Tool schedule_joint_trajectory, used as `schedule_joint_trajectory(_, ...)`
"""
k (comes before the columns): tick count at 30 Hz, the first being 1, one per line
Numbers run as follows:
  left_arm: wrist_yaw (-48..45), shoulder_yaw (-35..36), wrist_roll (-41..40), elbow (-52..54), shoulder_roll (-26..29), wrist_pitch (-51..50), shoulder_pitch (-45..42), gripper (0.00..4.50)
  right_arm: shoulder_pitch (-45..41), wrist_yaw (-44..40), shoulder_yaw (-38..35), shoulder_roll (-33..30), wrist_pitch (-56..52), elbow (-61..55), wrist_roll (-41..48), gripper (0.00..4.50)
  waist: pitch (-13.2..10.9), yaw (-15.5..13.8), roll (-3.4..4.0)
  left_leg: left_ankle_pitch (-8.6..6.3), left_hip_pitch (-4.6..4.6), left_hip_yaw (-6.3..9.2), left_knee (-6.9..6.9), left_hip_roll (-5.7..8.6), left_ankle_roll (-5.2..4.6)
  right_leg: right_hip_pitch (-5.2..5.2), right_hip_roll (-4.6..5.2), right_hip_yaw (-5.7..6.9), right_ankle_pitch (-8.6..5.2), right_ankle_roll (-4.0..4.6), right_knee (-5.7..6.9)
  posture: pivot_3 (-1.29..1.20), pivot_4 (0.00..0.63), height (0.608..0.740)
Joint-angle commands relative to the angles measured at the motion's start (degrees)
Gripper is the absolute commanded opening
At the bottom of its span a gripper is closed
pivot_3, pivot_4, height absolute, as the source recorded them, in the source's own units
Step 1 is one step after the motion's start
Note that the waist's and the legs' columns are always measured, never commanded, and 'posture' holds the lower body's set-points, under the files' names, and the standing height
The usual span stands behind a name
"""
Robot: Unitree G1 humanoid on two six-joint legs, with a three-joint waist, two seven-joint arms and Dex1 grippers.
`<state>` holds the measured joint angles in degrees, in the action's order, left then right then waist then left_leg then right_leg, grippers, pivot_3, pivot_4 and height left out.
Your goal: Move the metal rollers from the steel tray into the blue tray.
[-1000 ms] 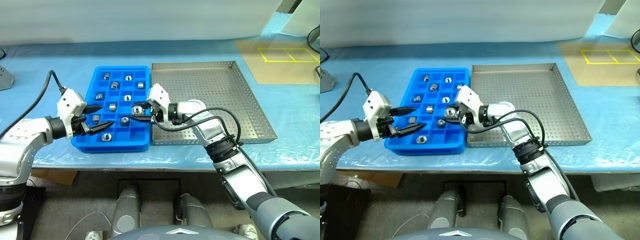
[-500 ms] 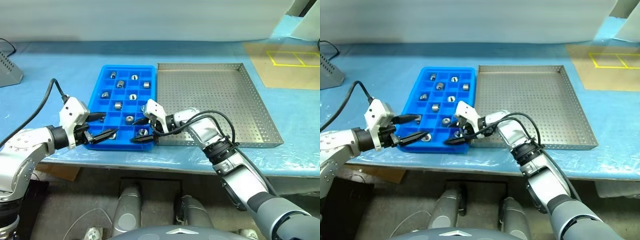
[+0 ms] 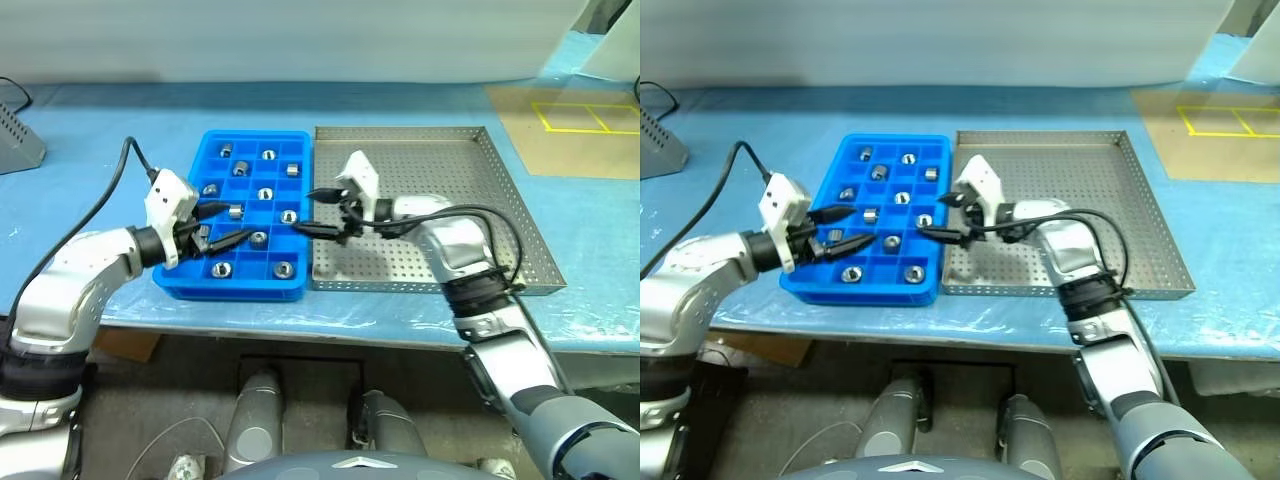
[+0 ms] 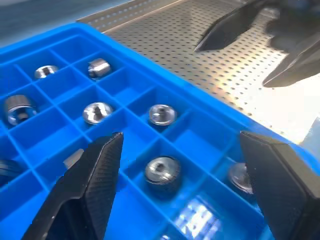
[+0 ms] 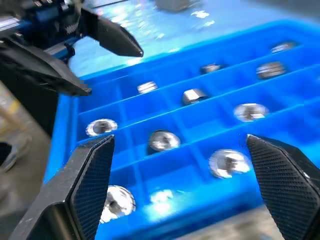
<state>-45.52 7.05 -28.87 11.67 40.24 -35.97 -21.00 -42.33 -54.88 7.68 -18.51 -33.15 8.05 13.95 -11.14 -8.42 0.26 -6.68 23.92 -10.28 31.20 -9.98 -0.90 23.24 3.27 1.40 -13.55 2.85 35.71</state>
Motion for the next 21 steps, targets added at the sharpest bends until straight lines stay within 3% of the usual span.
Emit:
schedule_joint_trajectory(1, 1.80, -1.28, 1.48, -3.20, -3.74, 3.43, -4.63, 3.87, 1.72, 5.88, -4.78, -1.32, -0.67, -1.69, 0.48, 4.33, 0.00, 0.26, 0.00, -0.01, 0.02, 0.00, 0.02, 0.01, -0.01, 0.00, 0.01, 0.00, 0.00, 0.00, 0.00, 0.03, 0.150, 0.740)
schedule_joint_trajectory(7, 3.45, -5.65, 4.85, -11.67, -12.74, 7.86, -12.21, 3.87, 5.63, 11.13, -8.32, -4.01, -2.51, -7.73, 1.26, 4.33, 0.01, 1.37, -0.01, 0.00, 0.06, 0.00, 0.12, 0.05, -0.01, -0.04, 0.05, 0.01, 0.02, 0.01, 0.04, -0.04, 0.150, 0.740)
schedule_joint_trajectory(12, 5.58, -5.89, 6.18, -18.81, -18.69, 11.16, -18.58, 3.87, 3.38, 18.18, -11.03, -0.93, -0.77, -6.33, 1.16, 4.33, 0.01, 3.46, -0.01, 0.01, 0.03, 0.00, 0.13, 0.00, -0.03, 0.00, 0.01, 0.01, 0.04, 0.03, 0.08, -0.09, 0.150, 0.740)
schedule_joint_trajectory(21, 2.13, -7.33, 7.89, -22.38, -19.78, 13.21, -20.78, 3.87, 3.98, 20.95, -8.71, 0.14, -0.28, -7.36, 0.18, 4.33, 0.01, 4.61, -0.01, -0.09, 0.08, -0.03, 0.14, 0.01, -0.25, 0.00, 0.01, 0.04, 0.03, 0.09, 0.01, -0.11, 0.150, 0.740)
